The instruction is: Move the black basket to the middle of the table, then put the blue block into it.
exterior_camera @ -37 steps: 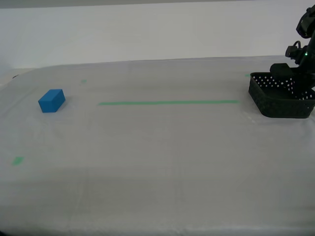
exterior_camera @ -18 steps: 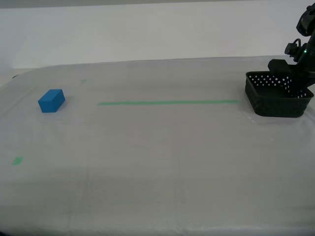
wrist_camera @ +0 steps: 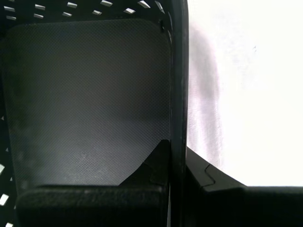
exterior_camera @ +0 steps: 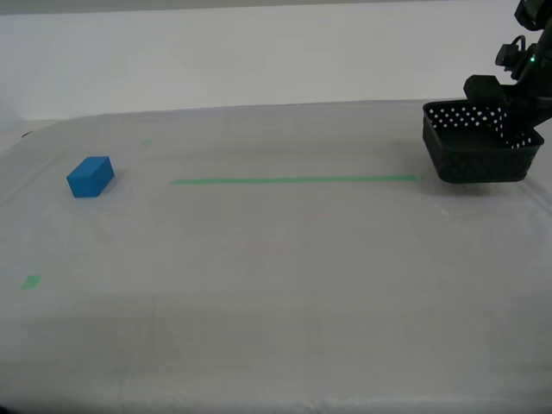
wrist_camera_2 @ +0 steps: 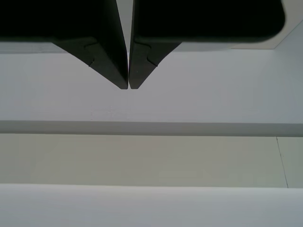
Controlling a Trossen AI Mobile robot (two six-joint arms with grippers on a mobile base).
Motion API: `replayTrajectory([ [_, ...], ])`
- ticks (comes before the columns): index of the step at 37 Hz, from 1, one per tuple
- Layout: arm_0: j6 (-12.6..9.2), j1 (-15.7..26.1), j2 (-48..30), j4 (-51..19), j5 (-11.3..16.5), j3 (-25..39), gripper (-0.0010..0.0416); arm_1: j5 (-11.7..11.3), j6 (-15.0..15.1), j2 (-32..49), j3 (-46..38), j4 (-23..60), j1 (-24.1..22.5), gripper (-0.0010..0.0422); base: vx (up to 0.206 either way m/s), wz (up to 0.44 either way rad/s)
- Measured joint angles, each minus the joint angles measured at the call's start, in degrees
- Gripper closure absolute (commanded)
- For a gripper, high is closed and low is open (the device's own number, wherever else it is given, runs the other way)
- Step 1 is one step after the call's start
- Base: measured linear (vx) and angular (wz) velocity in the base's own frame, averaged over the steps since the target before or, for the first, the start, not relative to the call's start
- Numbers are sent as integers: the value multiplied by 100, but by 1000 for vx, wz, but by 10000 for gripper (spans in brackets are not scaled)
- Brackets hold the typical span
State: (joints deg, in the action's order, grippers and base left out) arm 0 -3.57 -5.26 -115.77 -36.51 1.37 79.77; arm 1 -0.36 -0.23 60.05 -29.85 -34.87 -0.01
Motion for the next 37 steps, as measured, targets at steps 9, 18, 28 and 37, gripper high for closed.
replayTrajectory([
  [9, -289, 328, 190, -59, -11, 0, 406, 0, 0, 0, 0, -2, 0, 412, 0, 0],
  [18, -592, 758, 225, -63, -11, 0, 406, 0, 0, 0, 0, -2, 0, 412, 0, 0],
  [28, -1045, 1353, 229, -15, -9, 2, 406, -2, 0, 0, 0, -2, 0, 412, 0, 0],
  [37, -1392, 1757, 229, 20, -11, 70, 406, 0, 0, 0, 0, -2, 0, 412, 0, 0],
])
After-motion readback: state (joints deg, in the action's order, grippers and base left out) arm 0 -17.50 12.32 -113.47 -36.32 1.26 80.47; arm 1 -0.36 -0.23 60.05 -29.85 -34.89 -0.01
